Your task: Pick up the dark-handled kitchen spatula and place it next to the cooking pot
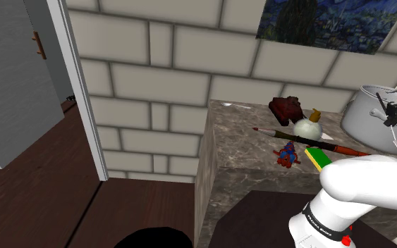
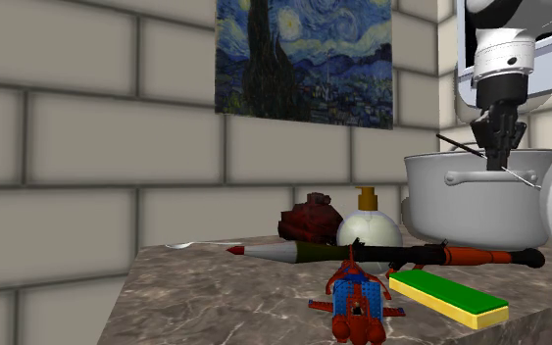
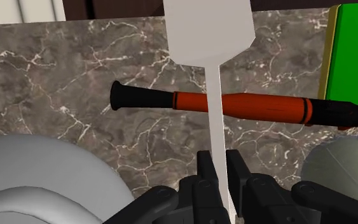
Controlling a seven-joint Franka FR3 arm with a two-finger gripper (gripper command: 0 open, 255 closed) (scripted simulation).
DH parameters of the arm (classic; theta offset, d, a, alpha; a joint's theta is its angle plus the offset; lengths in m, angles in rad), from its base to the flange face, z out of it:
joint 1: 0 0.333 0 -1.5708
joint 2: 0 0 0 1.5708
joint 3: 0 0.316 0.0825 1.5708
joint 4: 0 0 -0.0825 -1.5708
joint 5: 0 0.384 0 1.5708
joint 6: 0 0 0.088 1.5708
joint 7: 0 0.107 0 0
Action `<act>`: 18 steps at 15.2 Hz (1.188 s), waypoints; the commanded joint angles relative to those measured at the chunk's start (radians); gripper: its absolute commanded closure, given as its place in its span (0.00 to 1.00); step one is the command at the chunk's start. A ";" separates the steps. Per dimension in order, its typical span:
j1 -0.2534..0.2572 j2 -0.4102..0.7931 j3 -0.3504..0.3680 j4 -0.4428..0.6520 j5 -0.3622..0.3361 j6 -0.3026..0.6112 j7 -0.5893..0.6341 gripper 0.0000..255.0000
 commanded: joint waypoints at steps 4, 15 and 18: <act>-0.007 -0.008 -0.034 -0.061 -0.028 0.058 0.007 1.00; -0.018 -0.008 -0.120 -0.180 -0.097 0.188 0.023 1.00; -0.018 -0.003 -0.148 -0.209 -0.117 0.225 0.027 1.00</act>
